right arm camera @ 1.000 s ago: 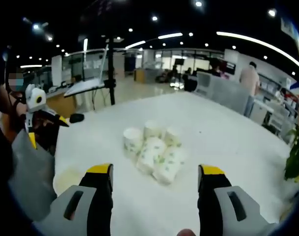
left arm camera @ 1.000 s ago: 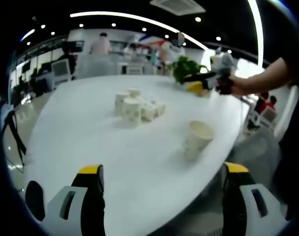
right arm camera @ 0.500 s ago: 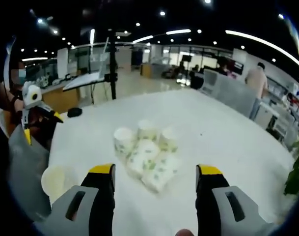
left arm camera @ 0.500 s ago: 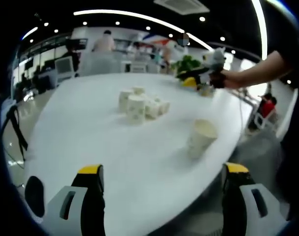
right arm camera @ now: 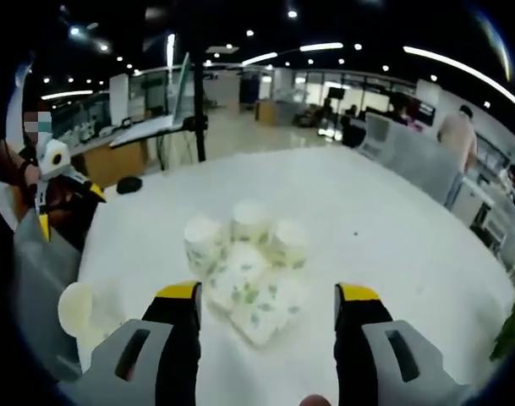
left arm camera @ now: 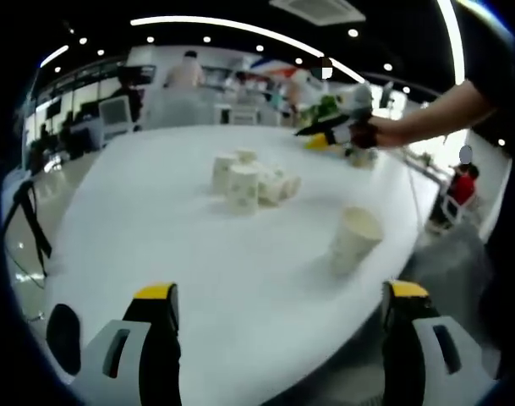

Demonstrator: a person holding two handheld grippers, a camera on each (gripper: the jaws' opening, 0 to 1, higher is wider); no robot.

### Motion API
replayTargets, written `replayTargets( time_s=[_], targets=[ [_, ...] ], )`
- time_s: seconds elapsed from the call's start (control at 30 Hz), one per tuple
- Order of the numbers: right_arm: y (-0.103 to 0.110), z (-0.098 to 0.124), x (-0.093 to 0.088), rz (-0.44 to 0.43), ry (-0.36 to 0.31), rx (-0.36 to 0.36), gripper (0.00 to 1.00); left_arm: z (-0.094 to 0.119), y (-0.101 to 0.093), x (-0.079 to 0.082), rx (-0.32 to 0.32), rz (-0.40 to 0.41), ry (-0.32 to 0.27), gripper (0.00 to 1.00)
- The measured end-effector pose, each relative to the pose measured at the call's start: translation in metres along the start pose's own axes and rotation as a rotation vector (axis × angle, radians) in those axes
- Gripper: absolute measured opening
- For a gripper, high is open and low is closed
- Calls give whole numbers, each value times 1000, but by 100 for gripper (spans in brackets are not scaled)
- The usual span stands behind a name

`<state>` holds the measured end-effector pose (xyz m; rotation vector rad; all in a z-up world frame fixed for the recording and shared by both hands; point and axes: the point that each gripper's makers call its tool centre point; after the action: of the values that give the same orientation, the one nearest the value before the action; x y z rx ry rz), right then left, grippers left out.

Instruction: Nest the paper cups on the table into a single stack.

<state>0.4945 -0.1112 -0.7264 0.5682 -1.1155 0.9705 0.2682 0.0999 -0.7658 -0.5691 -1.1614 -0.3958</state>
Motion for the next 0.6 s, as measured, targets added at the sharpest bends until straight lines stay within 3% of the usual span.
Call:
replayTargets(
  time_s=[0.17,0.6],
  targets=[
    [-5,-11,-11,-7,39,53,57,1,1,-2,10,12,-4,99],
    [-16,-28,-19,25,73,88,53,4,5,-7,25,25,7,99]
  ],
)
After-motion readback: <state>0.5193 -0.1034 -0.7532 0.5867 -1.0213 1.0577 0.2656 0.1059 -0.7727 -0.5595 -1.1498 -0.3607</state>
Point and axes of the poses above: the point that each gripper's makers call its tool centre point, and the gripper's own axes: z roughly backward along the fingers, y roughly to its left, x roughly out of its top, and after that the axes turned 15 degrees about -y, right-handed
